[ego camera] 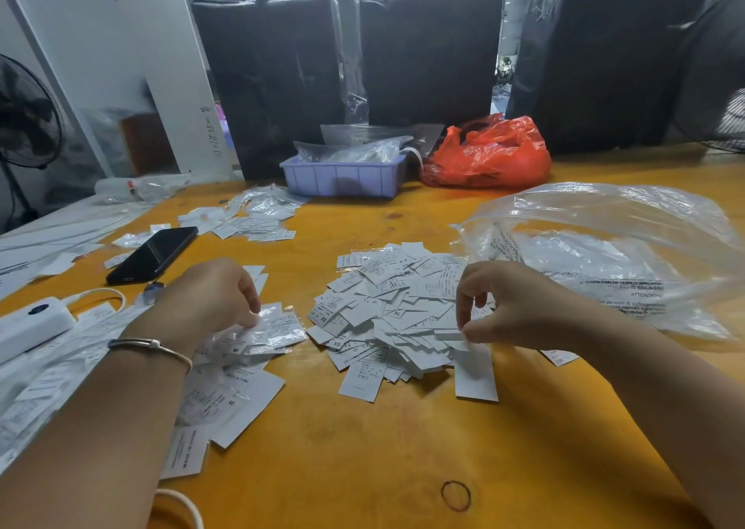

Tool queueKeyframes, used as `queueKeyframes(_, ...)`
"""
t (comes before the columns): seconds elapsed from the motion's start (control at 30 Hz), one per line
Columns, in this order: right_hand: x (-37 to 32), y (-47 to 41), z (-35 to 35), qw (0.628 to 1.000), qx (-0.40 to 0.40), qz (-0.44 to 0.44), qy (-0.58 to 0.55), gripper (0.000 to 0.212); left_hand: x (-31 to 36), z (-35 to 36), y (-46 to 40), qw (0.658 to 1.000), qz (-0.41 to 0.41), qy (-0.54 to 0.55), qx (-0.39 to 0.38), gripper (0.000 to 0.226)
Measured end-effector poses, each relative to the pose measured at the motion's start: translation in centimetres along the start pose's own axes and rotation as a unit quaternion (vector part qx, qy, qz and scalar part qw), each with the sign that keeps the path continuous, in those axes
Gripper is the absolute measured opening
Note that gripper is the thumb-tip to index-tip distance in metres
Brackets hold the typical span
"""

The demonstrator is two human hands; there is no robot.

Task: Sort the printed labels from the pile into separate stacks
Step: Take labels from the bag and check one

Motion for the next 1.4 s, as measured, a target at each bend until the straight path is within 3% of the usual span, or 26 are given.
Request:
queueKeyframes(0.17, 0.6, 0.3, 1.0, 0.996, -0.088, 0.020, 0.024, 0.032, 0.2, -1.0, -0.1, 0.997, -0.001, -0.020, 0.071, 0.024)
queueKeyframes(0.33, -0.4, 0.1, -0.2, 0.999, -0.008, -0.034, 0.001, 0.015, 4.7, -2.1, 1.7, 0.974, 0.142, 0.122, 0.128, 0.013)
queueKeyframes(0.4, -0.7, 0.0, -1.0, 0.996, 0.030, -0.035, -0.078, 0.011, 7.1, -2.2, 3.1, 0.953, 0.222, 0.177, 0.104, 0.011)
queueKeyframes(0.47, -0.9, 0.1, -1.5, 0.976, 0.048, -0.021, -0.209, 0.005, 9.1, -2.2, 4.7, 0.926, 0.288, 0.236, 0.062, 0.023)
queueKeyframes(0.57, -1.3, 0.2, -1.2, 0.939, 0.024, -0.024, -0.341, 0.010, 11.2, -1.8, 6.5, 0.895, 0.348, 0.278, 0.005, 0.037)
queueKeyframes(0.63, -1.9, 0.3, -0.5, 0.921, -0.004, -0.038, -0.387, 0.006, 12.1, -1.5, 7.3, 0.872, 0.369, 0.319, -0.040, 0.035)
queueKeyframes(0.7, -2.3, 0.3, 0.2, 0.915, -0.015, -0.049, -0.400, 0.017, 12.6, -1.4, 7.7, 0.846, 0.380, 0.367, -0.073, 0.033)
queueKeyframes(0.83, -3.0, 0.5, 1.0, 0.914, -0.010, -0.057, -0.401, 0.027, 12.7, -1.4, 7.8, 0.834, 0.376, 0.397, -0.079, 0.020)
queueKeyframes(0.9, -2.7, 0.5, -0.2, 0.932, 0.055, -0.062, -0.352, 0.018, 12.3, -1.3, 7.4, 0.839, 0.360, 0.401, -0.074, 0.006)
queueKeyframes(0.97, -1.4, 0.8, -3.0, 0.953, 0.202, -0.063, -0.215, 0.001, 11.8, -1.2, 6.9, 0.846, 0.344, 0.402, -0.068, 0.004)
queueKeyframes(1.0, -0.6, 1.2, -4.6, 0.951, 0.282, -0.045, -0.118, 0.007, 11.6, -1.2, 6.6, 0.849, 0.335, 0.403, -0.064, 0.003)
queueKeyframes(1.07, 1.0, 1.8, -6.7, 0.933, 0.357, 0.027, 0.039, 0.013, 11.2, -1.1, 6.2, 0.855, 0.320, 0.405, -0.055, 0.004)
queueKeyframes(1.27, 7.4, 1.4, -7.1, 0.906, 0.247, 0.272, 0.210, 0.033, 11.1, -0.8, 6.1, 0.860, 0.311, 0.401, -0.058, 0.007)
queueKeyframes(1.4, 8.9, 1.1, -7.3, 0.896, 0.247, 0.282, 0.236, 0.012, 11.2, -0.8, 6.1, 0.859, 0.309, 0.404, -0.063, 0.006)
Point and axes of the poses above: each hand's wrist, its own y-axis away from the middle knuckle, its own z-axis out of the palm, x = y × z, the point moved 7 cm from there along -y, towards the middle knuckle, and after that the axes turned 15 degrees about -y, right-handed, at the moved point
